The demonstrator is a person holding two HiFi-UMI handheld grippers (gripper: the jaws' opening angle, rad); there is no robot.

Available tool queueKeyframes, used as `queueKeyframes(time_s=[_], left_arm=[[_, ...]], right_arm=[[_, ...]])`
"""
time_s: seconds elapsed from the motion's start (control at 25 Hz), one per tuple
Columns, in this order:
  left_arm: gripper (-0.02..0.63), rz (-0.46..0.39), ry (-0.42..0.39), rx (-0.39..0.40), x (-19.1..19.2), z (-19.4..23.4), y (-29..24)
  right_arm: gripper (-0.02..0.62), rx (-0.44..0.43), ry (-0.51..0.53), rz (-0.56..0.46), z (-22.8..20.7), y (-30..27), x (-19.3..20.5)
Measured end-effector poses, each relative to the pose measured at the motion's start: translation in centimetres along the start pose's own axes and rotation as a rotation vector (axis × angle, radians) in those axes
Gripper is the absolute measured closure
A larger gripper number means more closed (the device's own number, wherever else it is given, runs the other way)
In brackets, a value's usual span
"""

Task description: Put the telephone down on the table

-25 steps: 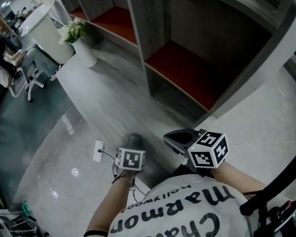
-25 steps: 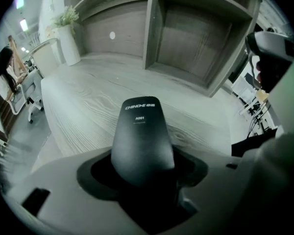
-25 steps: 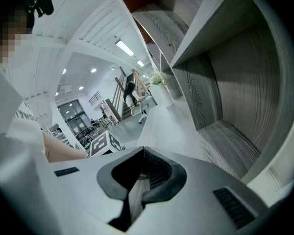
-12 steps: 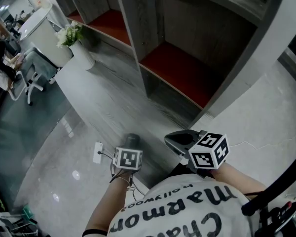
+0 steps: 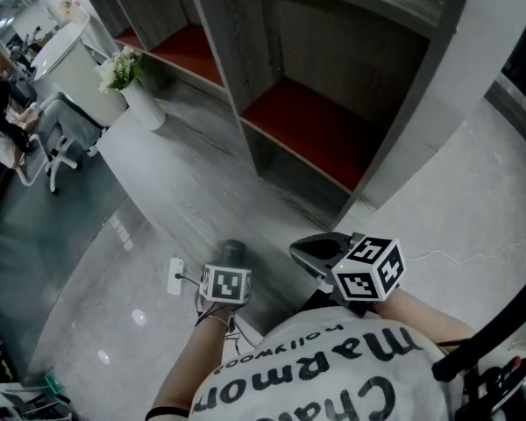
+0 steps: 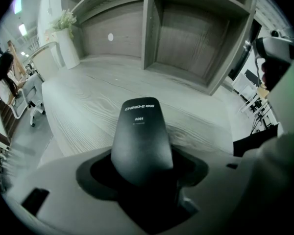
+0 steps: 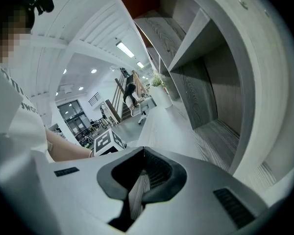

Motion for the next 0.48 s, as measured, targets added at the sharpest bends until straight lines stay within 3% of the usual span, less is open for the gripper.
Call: queueKeyframes(time_s=[0.48], left_arm=[[0.319,-0.021,-0.011,-0.024,-0.04,0.23,-0.1]], right_arm=[[0.584,-0.013,-0.016,-0.006,-0.67,-0.16,-0.04]])
Point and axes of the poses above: the fingertips, and each gripper's own axes: y backward along the fingers, z to its left, x out of its underside, the point moved 7 cm from there along y, backward along the fingers, and after that the axes turned 6 degrees about -z, right-handed, at the moved point
